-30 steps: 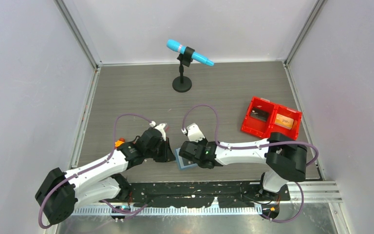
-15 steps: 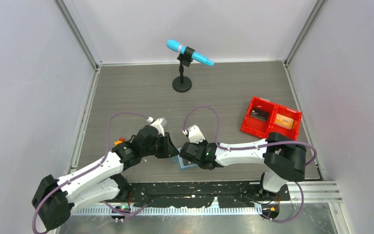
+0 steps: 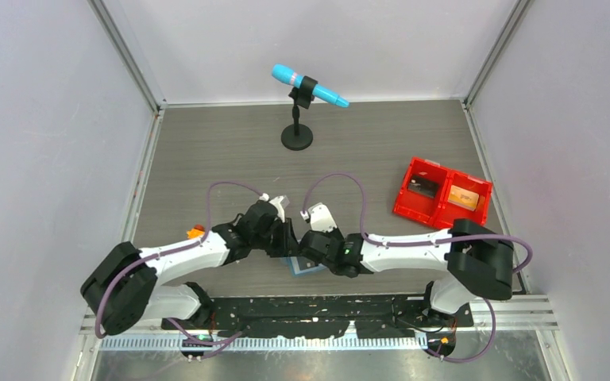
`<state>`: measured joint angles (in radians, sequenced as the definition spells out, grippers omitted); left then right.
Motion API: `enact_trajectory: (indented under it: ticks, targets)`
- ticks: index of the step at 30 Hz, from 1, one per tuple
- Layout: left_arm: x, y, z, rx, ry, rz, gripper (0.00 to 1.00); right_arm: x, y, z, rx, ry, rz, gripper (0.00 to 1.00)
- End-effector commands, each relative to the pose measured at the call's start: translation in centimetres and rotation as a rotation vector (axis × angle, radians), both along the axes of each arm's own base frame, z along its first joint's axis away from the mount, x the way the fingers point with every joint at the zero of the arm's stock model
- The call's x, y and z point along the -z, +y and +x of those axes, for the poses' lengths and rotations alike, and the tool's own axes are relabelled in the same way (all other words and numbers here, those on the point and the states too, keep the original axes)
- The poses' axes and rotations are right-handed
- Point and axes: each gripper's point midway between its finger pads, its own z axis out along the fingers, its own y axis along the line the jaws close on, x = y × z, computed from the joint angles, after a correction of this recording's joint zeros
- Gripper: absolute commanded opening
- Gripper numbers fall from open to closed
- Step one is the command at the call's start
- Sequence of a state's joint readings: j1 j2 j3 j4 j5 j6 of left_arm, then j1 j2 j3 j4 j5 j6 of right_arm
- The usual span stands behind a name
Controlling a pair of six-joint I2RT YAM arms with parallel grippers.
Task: Take the credit cards out of the card holder
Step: Open the card holder at the center of the board, then remove the credit card from the card holder.
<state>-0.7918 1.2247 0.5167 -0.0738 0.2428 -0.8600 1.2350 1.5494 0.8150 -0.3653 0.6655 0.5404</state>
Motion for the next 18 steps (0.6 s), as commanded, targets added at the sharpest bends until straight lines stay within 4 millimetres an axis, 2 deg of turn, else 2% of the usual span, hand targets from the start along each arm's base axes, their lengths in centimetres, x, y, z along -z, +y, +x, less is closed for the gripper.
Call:
enact_trajectory:
  ticks: [1,5,8,12,18]
  targets:
    - [-2.4,-2.6,1.2,0.053,-0.058,-0.100,0.20,-2.9,2.0,-0.9,-0.064,0.041,0.109,0.25]
    - [-1.9,-2.9,1.4,0.062,-0.053,-0.099,0.19,-5.3,3.5,-2.0,-0.120,0.072,0.238,0.26]
    - [-1.7,-3.5,1.7,0.072,-0.049,-0.108,0.19,-6.0,4.4,-2.2,-0.145,0.079,0.291,0.26]
    - [-1.0,-4.1,1.7,0.090,-0.030,-0.111,0.19,-5.6,5.4,-2.3,-0.171,0.120,0.339,0.26]
    - [-0.1,-4.6,2.1,0.095,-0.016,-0.101,0.19,-5.8,5.3,-2.4,-0.160,0.129,0.390,0.27]
